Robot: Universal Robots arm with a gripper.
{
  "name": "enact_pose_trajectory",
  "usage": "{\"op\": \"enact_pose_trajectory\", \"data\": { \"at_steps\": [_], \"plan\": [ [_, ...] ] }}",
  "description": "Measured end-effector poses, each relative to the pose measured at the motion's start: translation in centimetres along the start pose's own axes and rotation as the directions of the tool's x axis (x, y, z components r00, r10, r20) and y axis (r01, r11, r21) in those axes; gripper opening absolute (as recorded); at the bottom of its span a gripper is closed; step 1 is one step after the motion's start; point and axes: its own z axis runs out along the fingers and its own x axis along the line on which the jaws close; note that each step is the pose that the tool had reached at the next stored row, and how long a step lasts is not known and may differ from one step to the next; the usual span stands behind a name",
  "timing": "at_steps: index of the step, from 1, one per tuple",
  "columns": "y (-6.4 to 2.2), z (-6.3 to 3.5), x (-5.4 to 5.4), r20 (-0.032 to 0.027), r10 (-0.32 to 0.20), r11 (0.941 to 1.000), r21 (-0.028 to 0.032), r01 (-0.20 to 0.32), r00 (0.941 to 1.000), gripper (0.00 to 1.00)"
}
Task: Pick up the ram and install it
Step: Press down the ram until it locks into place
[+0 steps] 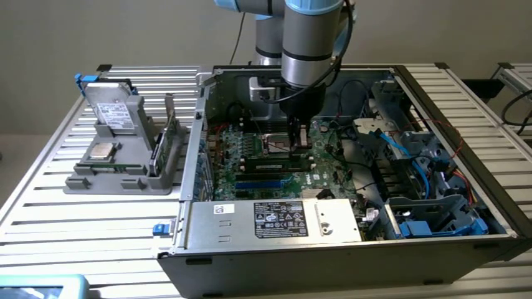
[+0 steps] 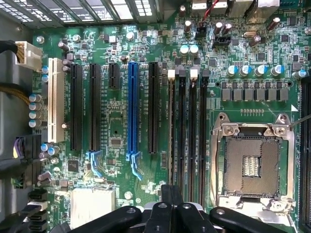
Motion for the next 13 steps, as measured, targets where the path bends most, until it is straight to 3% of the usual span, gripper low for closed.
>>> {"op": "enact_pose_trajectory", "data": {
  "at_steps": [9,13],
  "plan": [
    [0.0,0.24,0.0,-0.0002,0.002,1.0,-0.0004,-0.002,1.0,0.11],
    [0.27,-0.8,0.1,0.0008,0.003,1.0,-0.0003,-0.003,1.0,0.11]
  ]
}}
